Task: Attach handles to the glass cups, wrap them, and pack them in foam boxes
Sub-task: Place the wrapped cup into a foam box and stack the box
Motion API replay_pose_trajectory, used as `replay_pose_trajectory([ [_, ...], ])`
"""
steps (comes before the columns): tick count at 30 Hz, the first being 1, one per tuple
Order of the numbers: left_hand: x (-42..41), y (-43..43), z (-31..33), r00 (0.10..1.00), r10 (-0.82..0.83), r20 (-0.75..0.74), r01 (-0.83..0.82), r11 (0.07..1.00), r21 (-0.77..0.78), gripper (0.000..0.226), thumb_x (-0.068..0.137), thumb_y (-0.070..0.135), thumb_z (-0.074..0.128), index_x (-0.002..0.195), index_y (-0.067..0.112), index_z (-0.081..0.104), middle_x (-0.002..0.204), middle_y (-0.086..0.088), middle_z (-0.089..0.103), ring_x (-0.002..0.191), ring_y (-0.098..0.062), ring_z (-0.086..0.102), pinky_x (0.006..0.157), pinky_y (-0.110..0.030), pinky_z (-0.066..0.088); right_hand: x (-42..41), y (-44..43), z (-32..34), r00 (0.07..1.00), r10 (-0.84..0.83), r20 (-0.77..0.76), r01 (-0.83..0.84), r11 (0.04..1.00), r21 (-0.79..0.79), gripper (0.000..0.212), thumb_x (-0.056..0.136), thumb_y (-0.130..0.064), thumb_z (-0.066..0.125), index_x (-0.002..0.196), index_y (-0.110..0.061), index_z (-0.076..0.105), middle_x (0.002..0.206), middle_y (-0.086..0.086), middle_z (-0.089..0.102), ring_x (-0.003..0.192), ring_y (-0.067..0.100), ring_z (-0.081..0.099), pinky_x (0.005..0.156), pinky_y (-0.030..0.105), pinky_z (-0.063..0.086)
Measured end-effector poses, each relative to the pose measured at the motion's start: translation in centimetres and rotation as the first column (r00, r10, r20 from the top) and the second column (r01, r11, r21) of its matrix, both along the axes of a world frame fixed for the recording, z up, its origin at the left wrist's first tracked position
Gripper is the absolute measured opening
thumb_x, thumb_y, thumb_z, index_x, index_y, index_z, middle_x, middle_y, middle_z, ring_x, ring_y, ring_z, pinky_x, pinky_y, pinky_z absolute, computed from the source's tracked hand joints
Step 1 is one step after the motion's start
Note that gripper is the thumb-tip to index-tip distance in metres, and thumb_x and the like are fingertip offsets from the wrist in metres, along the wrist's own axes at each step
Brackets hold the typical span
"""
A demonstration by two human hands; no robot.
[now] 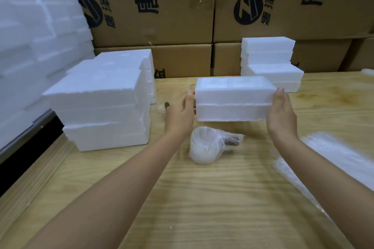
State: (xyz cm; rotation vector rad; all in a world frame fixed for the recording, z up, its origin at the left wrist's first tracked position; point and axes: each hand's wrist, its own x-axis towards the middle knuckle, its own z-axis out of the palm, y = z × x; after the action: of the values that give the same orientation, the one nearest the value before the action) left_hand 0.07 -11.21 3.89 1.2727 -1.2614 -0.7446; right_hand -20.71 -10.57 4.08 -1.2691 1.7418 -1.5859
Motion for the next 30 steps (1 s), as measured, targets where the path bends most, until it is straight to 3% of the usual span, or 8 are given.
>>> replay_pose_trajectory([
  [10,0.1,0.3,-1.9,0.971,-0.238,-0.026,0.238,0.945,0.226,0.039,0.100,0.055,0.025,0.106,0.038,0.060,0.117,0.002,0.065,0.114,-0.018,0.059,0.100,-0.038,0.046,-0.4,0.5,-3.2,0.997,-0.006,-0.080,0.019,0.986,0.167,0.046,0.097,-0.057,0.018,0.104,-0.029,0.054,0.093,-0.004,0.051,0.092,0.022,0.047,0.085,0.039,0.038],
  [14,0.0,0.5,-1.1,0.978,-0.205,-0.029,0.206,0.953,0.223,0.049,0.101,0.055,0.026,0.118,0.027,0.063,0.109,0.015,0.061,0.106,-0.005,0.053,0.078,-0.019,0.041,-0.6,0.9,-2.4,0.978,-0.012,-0.208,0.064,0.967,0.245,0.055,0.100,-0.049,0.019,0.076,-0.015,0.055,0.079,0.005,0.057,0.083,0.029,0.051,0.079,0.040,0.039],
  [16,0.0,0.7,-0.8,0.987,-0.163,0.008,0.160,0.973,0.168,0.044,0.101,0.051,0.030,0.106,0.029,0.067,0.098,0.022,0.063,0.092,0.007,0.054,0.069,-0.009,0.039,-0.7,1.3,-1.9,0.970,-0.030,-0.243,0.089,0.968,0.236,0.059,0.100,-0.048,0.021,0.063,-0.013,0.053,0.069,0.005,0.055,0.078,0.030,0.052,0.080,0.042,0.041],
  [18,-0.1,1.0,-0.2,0.993,-0.116,0.036,0.112,0.989,0.102,0.041,0.101,0.049,0.035,0.083,0.028,0.066,0.075,0.024,0.060,0.070,0.013,0.051,0.059,-0.007,0.039,-0.8,1.7,-1.3,0.965,-0.061,-0.257,0.108,0.979,0.175,0.061,0.100,-0.046,0.025,0.054,-0.012,0.046,0.060,0.004,0.050,0.070,0.028,0.050,0.074,0.041,0.041],
  [21,-0.1,1.9,0.8,1.000,-0.011,0.019,0.012,0.999,-0.037,0.049,0.098,0.051,0.041,0.084,0.013,0.071,0.080,0.004,0.061,0.075,-0.008,0.054,0.067,-0.020,0.040,-0.7,2.8,-0.2,0.953,-0.104,-0.285,0.103,0.995,-0.020,0.058,0.100,-0.041,0.030,0.050,-0.011,0.029,0.049,0.003,0.033,0.053,0.022,0.033,0.056,0.035,0.027],
  [24,0.7,3.5,2.3,0.995,0.049,-0.089,-0.065,0.978,-0.197,0.043,0.098,0.043,0.047,0.066,0.029,0.071,0.073,0.005,0.071,0.075,-0.014,0.066,0.074,-0.031,0.050,-0.7,4.8,0.6,0.955,-0.103,-0.277,0.043,0.976,-0.214,0.053,0.098,-0.038,0.034,0.052,-0.014,0.023,0.050,0.001,0.023,0.051,0.019,0.023,0.053,0.033,0.020],
  [28,2.6,6.0,3.1,0.992,-0.043,-0.123,0.005,0.956,-0.293,0.038,0.097,0.028,0.056,0.063,0.015,0.065,0.059,0.007,0.065,0.058,-0.010,0.061,0.053,-0.025,0.052,-1.1,7.9,0.1,0.933,-0.072,-0.352,-0.088,0.905,-0.417,0.047,0.095,-0.028,0.032,0.055,-0.004,0.035,0.052,0.006,0.034,0.052,0.024,0.032,0.052,0.034,0.025],
  [30,3.4,7.4,2.7,0.989,-0.125,-0.083,0.091,0.940,-0.328,0.038,0.095,0.017,0.059,0.058,0.011,0.056,0.051,0.010,0.057,0.048,-0.007,0.054,0.045,-0.020,0.046,-1.2,9.2,-0.5,0.887,-0.097,-0.451,-0.166,0.845,-0.509,0.041,0.095,-0.024,0.027,0.057,-0.011,0.033,0.052,-0.003,0.030,0.050,0.017,0.032,0.050,0.030,0.023],
])
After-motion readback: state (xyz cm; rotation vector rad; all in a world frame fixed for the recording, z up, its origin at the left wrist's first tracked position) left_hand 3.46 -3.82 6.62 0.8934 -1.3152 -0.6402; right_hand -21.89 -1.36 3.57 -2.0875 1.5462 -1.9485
